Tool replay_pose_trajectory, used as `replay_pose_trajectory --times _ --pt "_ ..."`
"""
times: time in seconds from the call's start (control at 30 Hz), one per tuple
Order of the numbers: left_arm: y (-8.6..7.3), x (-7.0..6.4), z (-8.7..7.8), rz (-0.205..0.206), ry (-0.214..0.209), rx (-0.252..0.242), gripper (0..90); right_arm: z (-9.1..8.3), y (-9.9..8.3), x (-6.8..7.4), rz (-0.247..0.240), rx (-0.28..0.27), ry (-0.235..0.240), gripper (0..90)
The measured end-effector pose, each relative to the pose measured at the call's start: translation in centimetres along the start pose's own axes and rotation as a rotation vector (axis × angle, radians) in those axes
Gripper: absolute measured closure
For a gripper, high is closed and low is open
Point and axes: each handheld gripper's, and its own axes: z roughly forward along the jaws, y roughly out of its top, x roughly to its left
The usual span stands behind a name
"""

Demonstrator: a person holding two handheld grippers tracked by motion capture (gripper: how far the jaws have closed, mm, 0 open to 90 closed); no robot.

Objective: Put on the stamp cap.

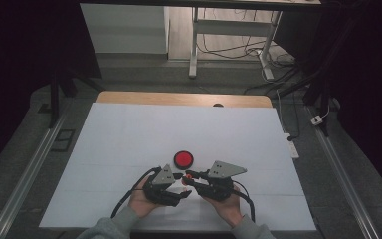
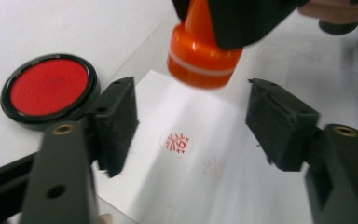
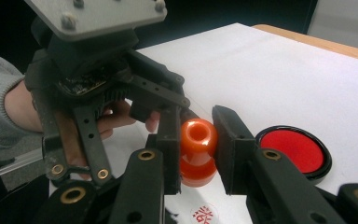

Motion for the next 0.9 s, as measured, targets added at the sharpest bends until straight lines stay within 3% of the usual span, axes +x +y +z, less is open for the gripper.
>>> replay_pose_trajectory --times 0.4,0.67,0.9 --pt "-0.9 0.3 -1.1 -0.017 0.03 0.039 25.4 -0.6 0.3 -0.4 -0.003 -0.014 -0.017 71.8" --pt "-2.2 0.3 -3.1 -0.038 0.056 0.035 25.2 -0.9 0.4 -0.7 -0.009 -0.018 -0.031 71.8" --pt "-3.4 1.3 -5.3 -0.089 0.084 0.023 25.2 -1.2 0.4 -1.0 -0.009 -0.02 -0.047 71.8"
